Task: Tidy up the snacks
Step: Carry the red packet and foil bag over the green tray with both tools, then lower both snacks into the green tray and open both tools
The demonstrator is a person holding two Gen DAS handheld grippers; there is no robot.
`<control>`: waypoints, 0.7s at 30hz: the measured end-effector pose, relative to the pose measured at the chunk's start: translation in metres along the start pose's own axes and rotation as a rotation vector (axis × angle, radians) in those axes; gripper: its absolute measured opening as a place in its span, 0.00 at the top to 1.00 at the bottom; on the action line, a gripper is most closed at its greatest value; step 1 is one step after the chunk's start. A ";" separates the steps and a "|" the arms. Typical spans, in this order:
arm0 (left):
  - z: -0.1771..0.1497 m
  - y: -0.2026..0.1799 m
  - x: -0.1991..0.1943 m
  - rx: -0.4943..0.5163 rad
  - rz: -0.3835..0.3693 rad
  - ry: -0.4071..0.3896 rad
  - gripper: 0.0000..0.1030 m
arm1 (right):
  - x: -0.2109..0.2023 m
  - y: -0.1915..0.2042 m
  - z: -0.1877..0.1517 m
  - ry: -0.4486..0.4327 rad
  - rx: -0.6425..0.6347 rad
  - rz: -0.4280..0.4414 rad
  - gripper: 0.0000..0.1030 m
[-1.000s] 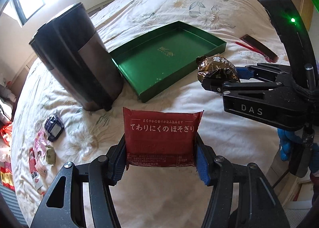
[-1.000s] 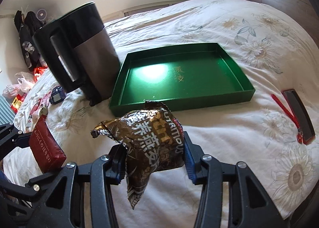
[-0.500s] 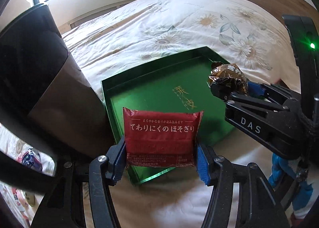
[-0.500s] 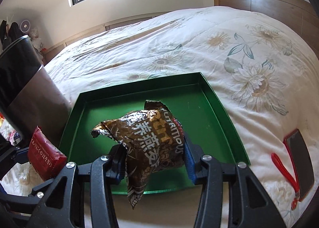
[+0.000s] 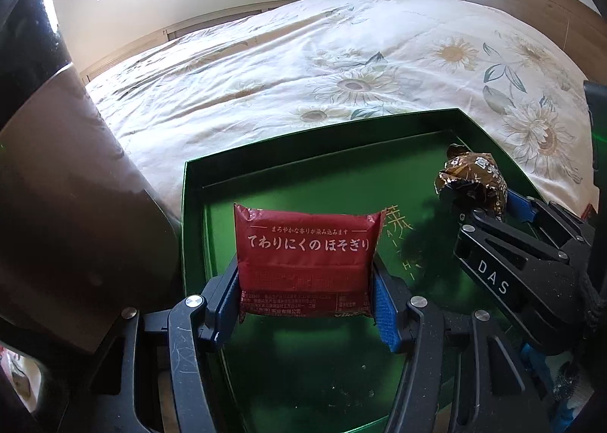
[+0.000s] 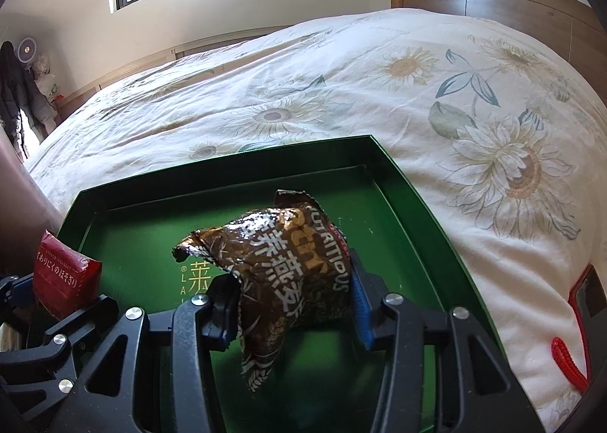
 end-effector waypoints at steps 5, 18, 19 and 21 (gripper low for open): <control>-0.004 0.001 0.007 -0.018 -0.004 -0.007 0.47 | 0.001 0.000 -0.003 -0.018 -0.001 -0.019 0.00; -0.010 0.001 0.007 -0.022 0.057 -0.045 0.46 | 0.001 0.001 -0.004 -0.033 -0.002 -0.039 0.00; -0.010 0.001 0.008 -0.026 0.061 -0.045 0.46 | 0.001 0.001 -0.005 -0.033 -0.003 -0.040 0.00; -0.010 0.002 0.009 -0.031 0.067 -0.042 0.45 | 0.002 0.000 -0.005 -0.031 -0.004 -0.041 0.00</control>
Point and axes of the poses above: each gripper's, at about its wrist camera, not at the fingertips, and x roughly the way its jaws point, y to its left, z to its top, the point moved 2 cm from there along x, roughly the way its jaws point, and after that the axes turned 8 degrees about -z, right-handed, at the moved point
